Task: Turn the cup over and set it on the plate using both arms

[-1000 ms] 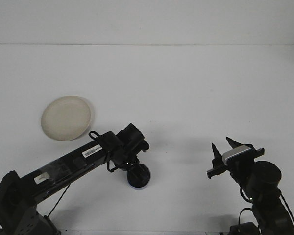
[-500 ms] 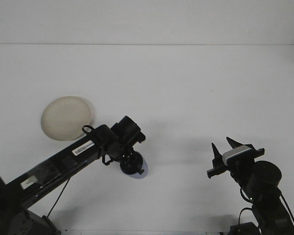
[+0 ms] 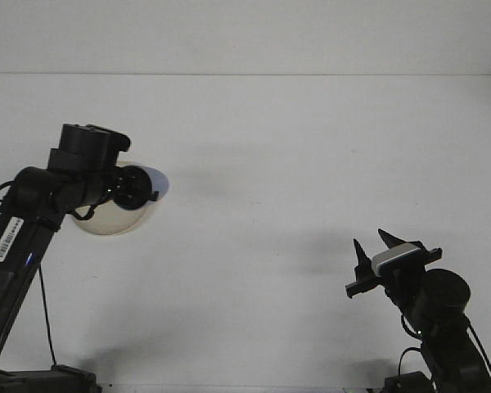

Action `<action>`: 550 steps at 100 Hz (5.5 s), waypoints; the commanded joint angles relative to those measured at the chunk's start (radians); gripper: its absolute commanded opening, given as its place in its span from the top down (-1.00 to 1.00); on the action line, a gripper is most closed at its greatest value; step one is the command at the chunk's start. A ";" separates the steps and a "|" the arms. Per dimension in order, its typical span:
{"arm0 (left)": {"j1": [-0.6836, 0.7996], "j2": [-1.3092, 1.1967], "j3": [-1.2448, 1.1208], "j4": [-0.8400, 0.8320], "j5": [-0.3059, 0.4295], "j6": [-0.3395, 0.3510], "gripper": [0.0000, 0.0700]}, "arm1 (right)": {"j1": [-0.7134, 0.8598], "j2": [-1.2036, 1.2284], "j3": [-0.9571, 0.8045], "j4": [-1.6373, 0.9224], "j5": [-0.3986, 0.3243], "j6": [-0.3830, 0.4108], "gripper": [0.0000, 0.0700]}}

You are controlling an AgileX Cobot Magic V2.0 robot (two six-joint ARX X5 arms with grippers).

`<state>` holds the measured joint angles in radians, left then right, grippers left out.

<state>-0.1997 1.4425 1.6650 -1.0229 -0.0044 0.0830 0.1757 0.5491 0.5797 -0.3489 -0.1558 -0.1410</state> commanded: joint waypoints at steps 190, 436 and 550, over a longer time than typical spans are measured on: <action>0.303 -0.581 -0.332 0.288 0.243 0.058 0.64 | -0.030 -0.059 0.002 0.085 0.073 0.149 0.15; 0.206 -1.439 -1.651 1.156 0.008 -0.069 0.96 | -0.049 -0.125 -0.035 0.244 0.104 0.219 0.99; 0.206 -1.439 -1.651 1.155 0.008 -0.069 0.96 | -0.153 -0.548 -0.564 0.384 0.111 -0.164 0.99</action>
<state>0.0044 0.0055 0.0338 0.1200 0.0055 0.0086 0.0250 -0.0017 0.0498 -0.0265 -0.0475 -0.2638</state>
